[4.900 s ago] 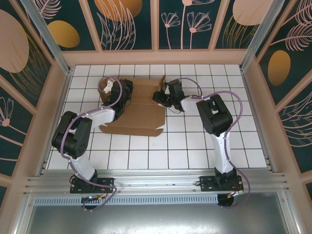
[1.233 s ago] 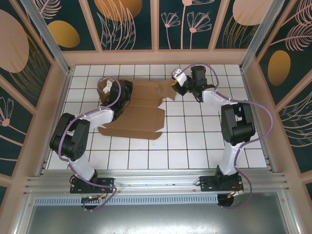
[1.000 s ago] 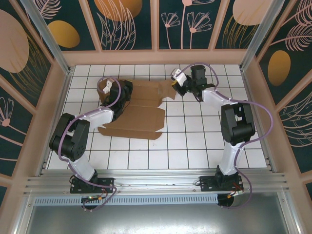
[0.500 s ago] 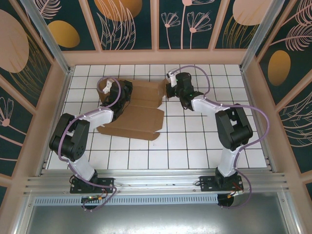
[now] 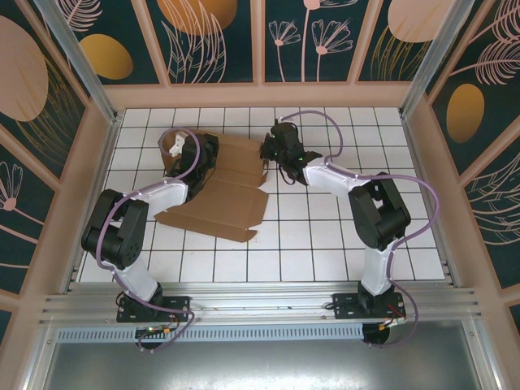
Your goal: Fold the paper box
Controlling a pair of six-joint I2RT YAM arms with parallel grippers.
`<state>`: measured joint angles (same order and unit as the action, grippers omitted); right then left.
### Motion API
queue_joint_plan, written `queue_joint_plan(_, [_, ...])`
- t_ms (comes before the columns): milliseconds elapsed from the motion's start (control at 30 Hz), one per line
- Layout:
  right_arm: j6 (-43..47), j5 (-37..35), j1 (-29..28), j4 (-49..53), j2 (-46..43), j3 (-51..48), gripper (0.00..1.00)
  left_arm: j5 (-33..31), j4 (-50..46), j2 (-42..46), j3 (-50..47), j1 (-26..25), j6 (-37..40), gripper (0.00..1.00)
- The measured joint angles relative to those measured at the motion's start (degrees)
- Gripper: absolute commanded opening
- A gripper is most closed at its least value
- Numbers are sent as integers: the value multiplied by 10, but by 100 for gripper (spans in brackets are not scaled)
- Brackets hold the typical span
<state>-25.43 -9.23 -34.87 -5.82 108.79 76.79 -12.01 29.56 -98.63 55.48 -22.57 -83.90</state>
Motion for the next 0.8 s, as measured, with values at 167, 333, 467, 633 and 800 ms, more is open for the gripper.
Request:
queue_joint_plan(167, [33,19,16,-11,-17,-25,12,0,0,0,0,-1,0,0])
queue_joint_plan(333, [122,96,64,-23,-83,-101,12,0,-3,5,0,-3,0,0])
queue_joint_plan(467, [234,188,93,-42,-128,-148,10,0,-3,11,-2,-3,0,0])
queue_joint_plan(633, [338,316,99,-43,-160,-189,8,-9,-2,11,-9,1,-4,0])
queue_joint_plan(800, [376,397,84,-49,-163,-204,8,-4,1,11,-13,-2,-4,0])
